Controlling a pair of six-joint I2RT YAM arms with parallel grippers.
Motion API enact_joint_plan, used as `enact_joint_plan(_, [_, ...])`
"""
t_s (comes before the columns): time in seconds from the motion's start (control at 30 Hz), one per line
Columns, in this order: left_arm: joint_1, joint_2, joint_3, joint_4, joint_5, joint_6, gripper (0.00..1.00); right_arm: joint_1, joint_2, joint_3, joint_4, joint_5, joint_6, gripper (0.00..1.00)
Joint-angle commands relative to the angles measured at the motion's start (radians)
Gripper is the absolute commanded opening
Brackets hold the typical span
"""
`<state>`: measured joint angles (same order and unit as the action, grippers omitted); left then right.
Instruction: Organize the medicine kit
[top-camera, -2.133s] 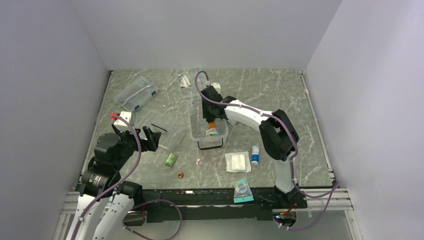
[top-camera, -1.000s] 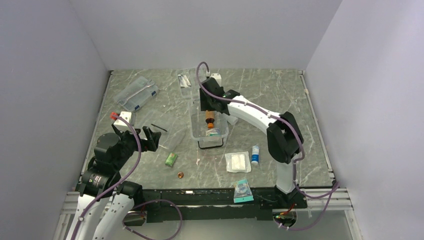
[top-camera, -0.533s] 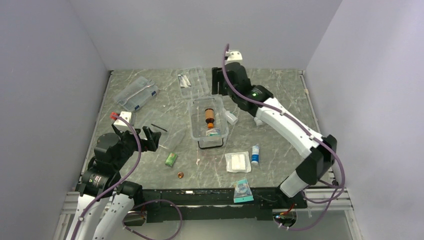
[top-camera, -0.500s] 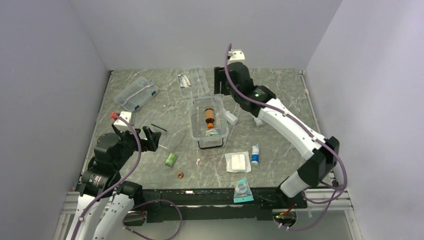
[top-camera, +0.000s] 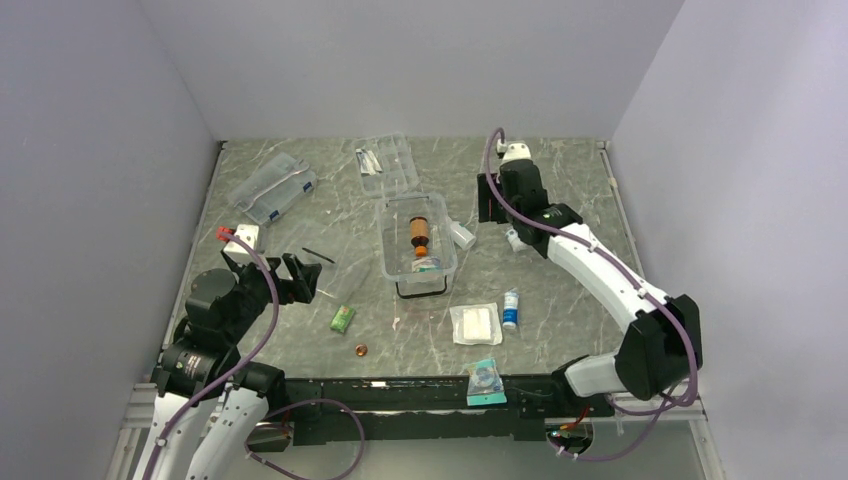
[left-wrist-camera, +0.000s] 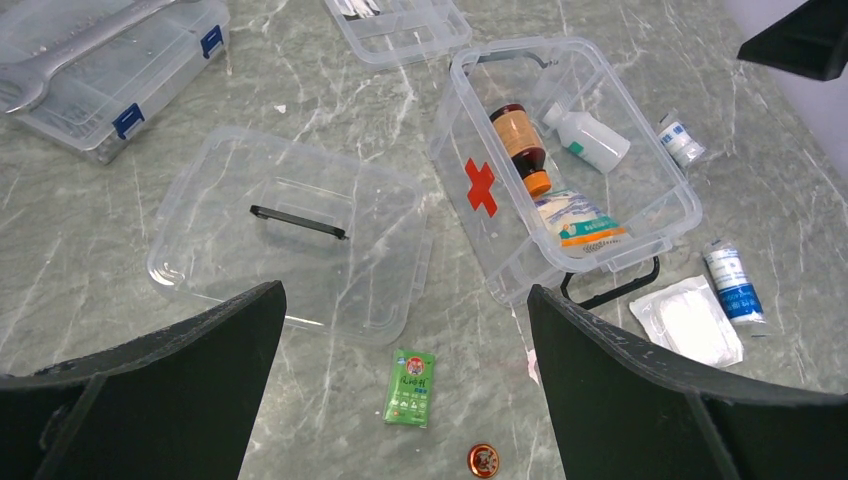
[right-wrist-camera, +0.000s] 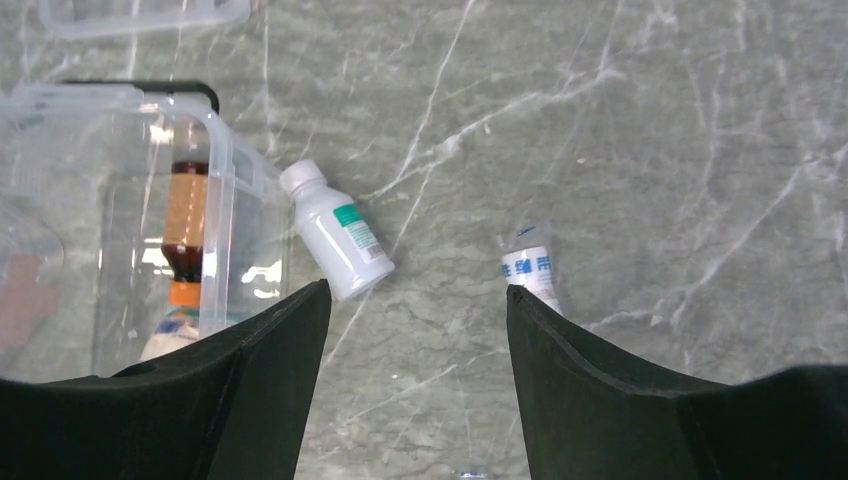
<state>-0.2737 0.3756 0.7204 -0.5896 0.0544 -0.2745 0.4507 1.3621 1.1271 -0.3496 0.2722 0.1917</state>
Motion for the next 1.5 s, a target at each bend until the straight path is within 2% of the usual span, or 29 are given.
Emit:
enact_joint_plan(0.0, [0.001,0.001,0.020,0.023,-0.012,-0.004,0.99,-0.004,0.045,-0.023,0.076,-0.085,-0.034,0.67])
enact_joint_plan(0.2, [0.001,0.003,0.020,0.020,-0.012,-0.003,0.99,-0.028,0.131,-0.051,0.129,-0.183,0.003,0.66])
enact_joint_plan(0.4, [0.000,0.003,0.020,0.019,-0.010,-0.001,0.99,-0.034,0.248,-0.001,0.143,-0.297,-0.021,0.66])
enact_joint_plan(0.73, [0.001,0.009,0.020,0.019,-0.005,0.003,0.99,-0.040,0.397,0.070,0.147,-0.351,-0.068,0.67])
enact_joint_plan(1.17, [0.001,0.016,0.022,0.022,-0.001,0.004,0.99,-0.041,0.531,0.160,0.103,-0.335,-0.099,0.66])
enact_joint_plan(1.3, [0.001,0.019,0.021,0.023,0.004,0.004,0.99,-0.041,0.541,0.151,0.107,-0.342,-0.096,0.63])
enact_joint_plan(1.47, [0.001,0.028,0.024,0.022,0.011,0.006,0.99,-0.041,0.548,0.139,0.092,-0.331,-0.096,0.52])
